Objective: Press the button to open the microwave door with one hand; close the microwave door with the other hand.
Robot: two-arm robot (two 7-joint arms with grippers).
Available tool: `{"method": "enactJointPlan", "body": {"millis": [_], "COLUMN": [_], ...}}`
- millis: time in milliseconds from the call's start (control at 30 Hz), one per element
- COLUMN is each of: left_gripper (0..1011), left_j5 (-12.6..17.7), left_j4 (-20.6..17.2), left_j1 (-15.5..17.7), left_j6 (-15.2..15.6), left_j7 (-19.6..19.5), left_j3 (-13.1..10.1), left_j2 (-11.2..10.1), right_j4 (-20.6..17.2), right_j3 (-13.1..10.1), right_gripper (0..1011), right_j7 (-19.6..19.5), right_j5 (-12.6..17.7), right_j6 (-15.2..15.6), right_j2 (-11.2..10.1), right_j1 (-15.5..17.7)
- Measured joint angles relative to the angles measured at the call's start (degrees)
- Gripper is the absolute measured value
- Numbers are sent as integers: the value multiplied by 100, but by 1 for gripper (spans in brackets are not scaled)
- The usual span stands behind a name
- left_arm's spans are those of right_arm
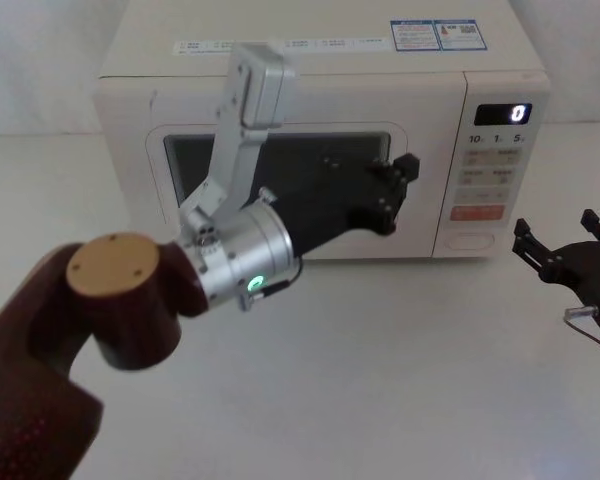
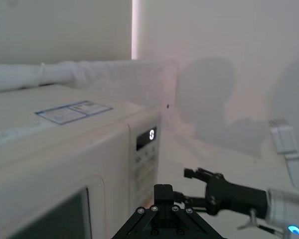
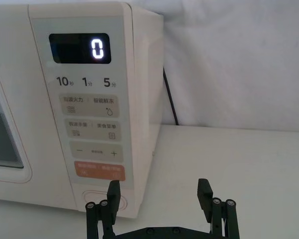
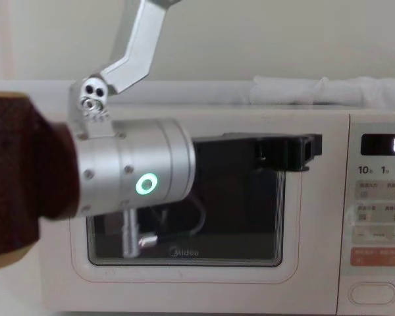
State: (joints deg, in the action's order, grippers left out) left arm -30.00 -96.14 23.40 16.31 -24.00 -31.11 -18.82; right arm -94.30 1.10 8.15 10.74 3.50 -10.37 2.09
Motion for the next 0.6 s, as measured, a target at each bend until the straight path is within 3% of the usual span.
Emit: {"method": "enactJointPlan", "body": {"millis": [300, 600], "left_gripper": [0, 0], "left_j5": [240, 489], "left_j4": [-534, -1047], "left_j1": [-625, -1597], "left_j6": [-459, -1005], "left_j7": [297, 839], "left_j3": [29, 463], "left_j2": [-409, -519], "right_j4": [0, 0], "right_j3": [0, -1], "right_gripper": [1002, 1002], "right_j7": [0, 0], "right_j5": [0, 0], "right_j6": [0, 0], "right_j2": [0, 0], "right_j1": [0, 1]}}
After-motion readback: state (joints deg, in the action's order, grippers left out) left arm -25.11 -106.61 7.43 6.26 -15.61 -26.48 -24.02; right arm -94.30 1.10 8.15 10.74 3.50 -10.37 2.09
